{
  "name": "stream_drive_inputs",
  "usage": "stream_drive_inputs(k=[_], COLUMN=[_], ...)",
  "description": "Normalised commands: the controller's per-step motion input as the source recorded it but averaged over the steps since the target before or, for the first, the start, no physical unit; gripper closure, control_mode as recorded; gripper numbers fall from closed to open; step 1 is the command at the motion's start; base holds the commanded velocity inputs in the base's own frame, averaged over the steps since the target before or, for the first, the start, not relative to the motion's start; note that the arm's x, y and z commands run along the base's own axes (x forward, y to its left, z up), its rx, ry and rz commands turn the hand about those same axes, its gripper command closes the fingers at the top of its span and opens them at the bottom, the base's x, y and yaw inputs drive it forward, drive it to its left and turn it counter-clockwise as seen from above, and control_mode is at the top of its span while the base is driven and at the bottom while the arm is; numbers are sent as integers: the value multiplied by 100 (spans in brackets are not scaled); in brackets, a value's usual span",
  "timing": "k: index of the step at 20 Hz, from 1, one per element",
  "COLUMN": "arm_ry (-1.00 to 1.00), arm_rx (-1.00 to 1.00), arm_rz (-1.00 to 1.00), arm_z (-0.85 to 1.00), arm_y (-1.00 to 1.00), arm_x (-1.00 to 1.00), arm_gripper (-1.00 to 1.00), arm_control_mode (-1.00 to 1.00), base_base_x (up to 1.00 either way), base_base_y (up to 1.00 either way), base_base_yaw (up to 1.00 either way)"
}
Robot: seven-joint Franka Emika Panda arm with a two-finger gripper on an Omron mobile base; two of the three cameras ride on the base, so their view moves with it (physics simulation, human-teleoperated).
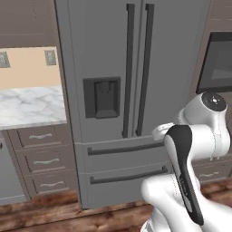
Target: Take the donuts from the fridge and place them on the empty tray on the dining counter.
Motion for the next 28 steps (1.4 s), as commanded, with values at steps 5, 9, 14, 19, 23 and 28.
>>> stream_drive_inputs(k=[5,9,14,19,23,28], arm_ry=[-3,-12,-27,-17,-16,-4], arm_rx=[0,0,0,0,0,1], arm_rz=[-1,-4,-2,-1,0,0], arm_z=[1,22,47,32,33,26], arm_y=[-7,-7,4,7,31,40], arm_x=[53,74,45,28,27,32], arm_gripper=[-100,-100,-100,-100,-100,-100], arm_control_mode=[-100,-100,-100,-100,-100,-100], base_base_x=[0,0,0,0,0,0], base_base_y=[0,0,0,0,0,0], base_base_yaw=[0,0,0,0,0,0])
